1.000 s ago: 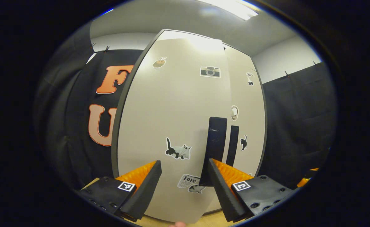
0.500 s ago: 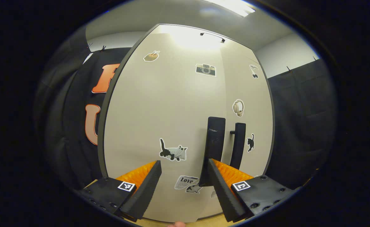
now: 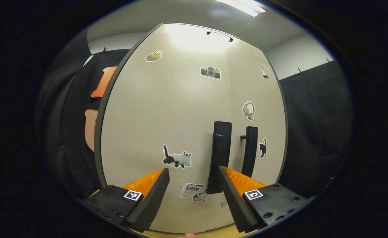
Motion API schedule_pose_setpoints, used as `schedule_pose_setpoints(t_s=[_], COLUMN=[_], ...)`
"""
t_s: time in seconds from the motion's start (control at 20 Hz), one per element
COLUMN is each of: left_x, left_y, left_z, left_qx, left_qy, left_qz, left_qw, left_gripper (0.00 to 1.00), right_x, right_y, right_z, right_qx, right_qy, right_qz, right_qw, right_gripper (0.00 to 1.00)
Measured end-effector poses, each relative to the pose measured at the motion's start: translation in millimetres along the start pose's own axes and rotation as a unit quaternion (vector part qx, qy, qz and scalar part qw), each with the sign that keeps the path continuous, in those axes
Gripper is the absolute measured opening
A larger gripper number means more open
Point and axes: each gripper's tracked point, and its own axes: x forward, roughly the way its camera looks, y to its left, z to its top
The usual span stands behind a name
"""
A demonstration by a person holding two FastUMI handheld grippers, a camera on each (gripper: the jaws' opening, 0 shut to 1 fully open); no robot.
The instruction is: Grab one shoe with the right hand and put it into the shoe cabinet, grab the other shoe with the left hand and put it into the shoe cabinet; then close the right door with the right hand and the left door with the left hand.
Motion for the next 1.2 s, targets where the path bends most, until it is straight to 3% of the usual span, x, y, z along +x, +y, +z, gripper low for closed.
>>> schedule_pose_setpoints(t_s=[0.3, 0.6, 0.75, 1.05, 1.2], left_x=[-89, -164, -187, -219, -222], left_y=[25, 24, 19, 31, 38], left_z=[31, 11, -9, -33, -33], left_qx=[0.016, 0.027, -0.001, 0.032, 0.026], left_qy=[-0.041, -0.025, -0.012, -0.002, -0.005], left_qz=[0.040, 0.054, 0.058, 0.104, 0.121], left_qw=[0.998, 0.998, 0.998, 0.994, 0.992], left_gripper=[0.96, 0.94, 0.96, 0.96, 0.96], right_x=[6, 7, 4, -3, -3], right_y=[-1, 3, 7, 6, 7], right_z=[-3, -4, -3, 6, 7], right_qx=[0.006, 0.004, 0.006, -0.007, -0.010], right_qy=[0.005, 0.006, 0.004, -0.009, -0.012], right_qz=[0.010, 0.020, 0.024, 0.026, 0.029], right_qw=[1.000, 1.000, 1.000, 1.000, 0.999], right_gripper=[0.92, 0.92, 0.92, 0.92, 0.92])
